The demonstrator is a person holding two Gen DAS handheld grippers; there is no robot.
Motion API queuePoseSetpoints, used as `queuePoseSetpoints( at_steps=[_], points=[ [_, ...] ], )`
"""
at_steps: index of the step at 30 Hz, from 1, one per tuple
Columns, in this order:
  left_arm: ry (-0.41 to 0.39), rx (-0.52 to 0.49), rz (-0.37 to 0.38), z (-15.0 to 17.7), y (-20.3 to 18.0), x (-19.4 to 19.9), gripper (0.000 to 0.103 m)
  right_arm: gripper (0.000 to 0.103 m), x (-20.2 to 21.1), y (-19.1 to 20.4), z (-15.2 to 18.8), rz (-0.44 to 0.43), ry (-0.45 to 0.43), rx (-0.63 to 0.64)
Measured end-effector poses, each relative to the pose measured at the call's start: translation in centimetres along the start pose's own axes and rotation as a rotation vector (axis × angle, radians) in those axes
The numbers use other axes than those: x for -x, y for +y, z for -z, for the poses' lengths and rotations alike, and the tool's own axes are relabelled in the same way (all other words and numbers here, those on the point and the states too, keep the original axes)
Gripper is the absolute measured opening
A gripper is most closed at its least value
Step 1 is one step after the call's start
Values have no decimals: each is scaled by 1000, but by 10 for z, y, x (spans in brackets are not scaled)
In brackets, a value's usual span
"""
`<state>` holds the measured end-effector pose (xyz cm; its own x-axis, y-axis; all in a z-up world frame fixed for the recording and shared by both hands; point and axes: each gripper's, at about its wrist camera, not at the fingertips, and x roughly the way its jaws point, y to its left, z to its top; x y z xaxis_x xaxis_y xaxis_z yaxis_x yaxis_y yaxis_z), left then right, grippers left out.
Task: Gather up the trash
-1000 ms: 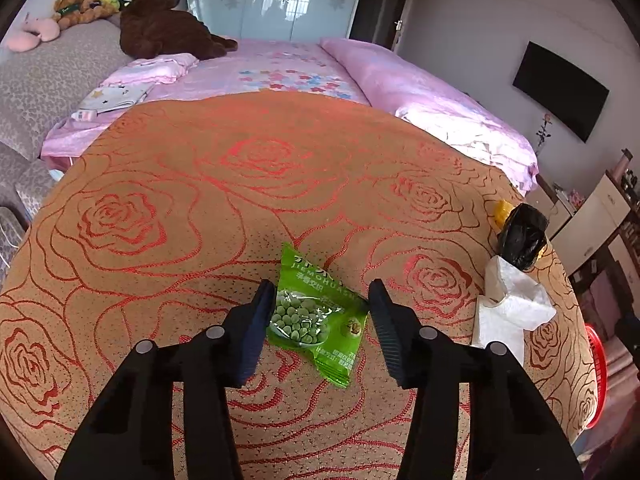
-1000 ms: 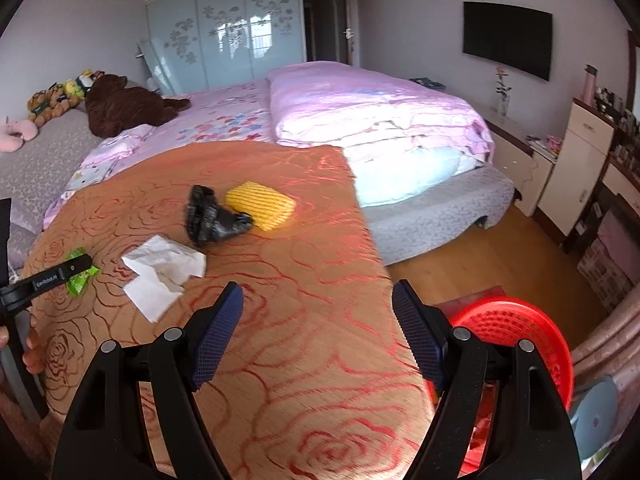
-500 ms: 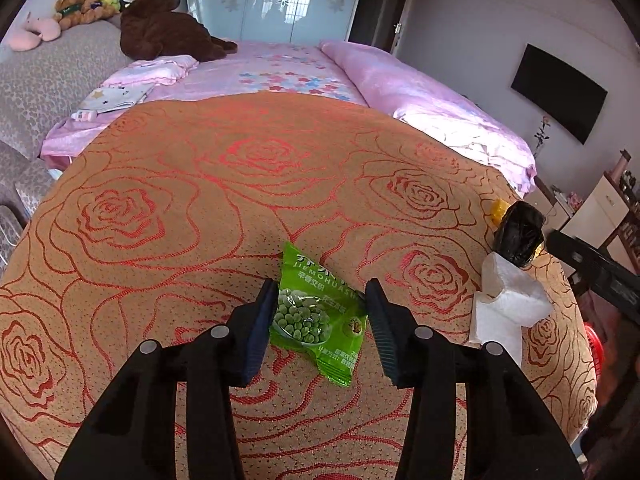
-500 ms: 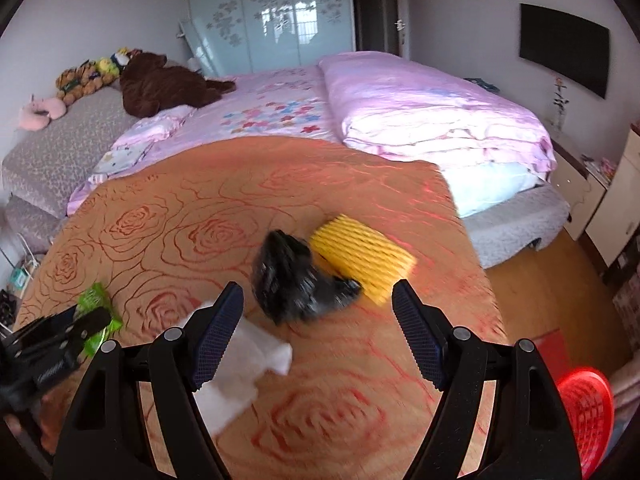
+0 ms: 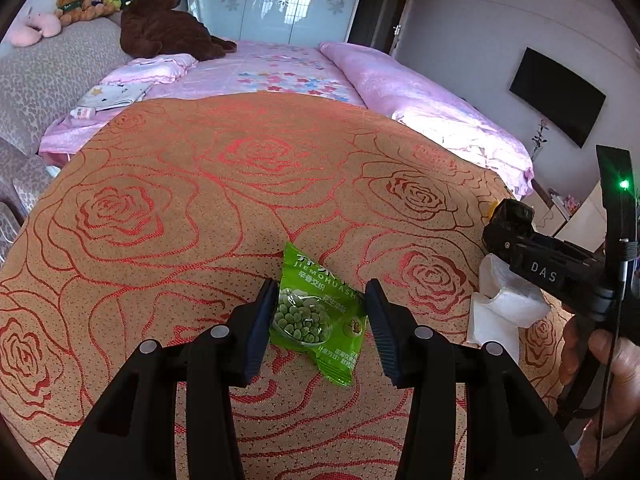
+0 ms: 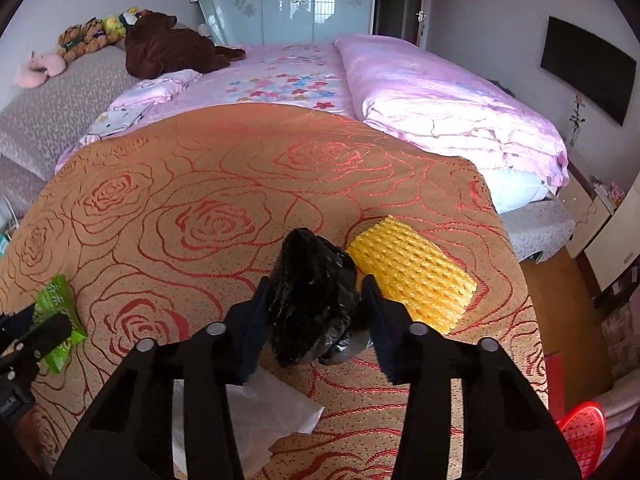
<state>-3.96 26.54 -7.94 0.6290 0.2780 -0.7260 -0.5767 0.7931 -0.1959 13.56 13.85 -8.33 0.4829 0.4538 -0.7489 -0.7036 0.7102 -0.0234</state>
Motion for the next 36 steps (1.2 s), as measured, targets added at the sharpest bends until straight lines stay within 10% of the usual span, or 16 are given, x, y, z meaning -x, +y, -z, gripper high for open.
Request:
queuePoseSetpoints(
  at_steps=[36],
  points=[
    [-108, -8, 15, -1, 0, 46, 35, 36, 92, -40, 44, -27, -125, -124]
  ],
)
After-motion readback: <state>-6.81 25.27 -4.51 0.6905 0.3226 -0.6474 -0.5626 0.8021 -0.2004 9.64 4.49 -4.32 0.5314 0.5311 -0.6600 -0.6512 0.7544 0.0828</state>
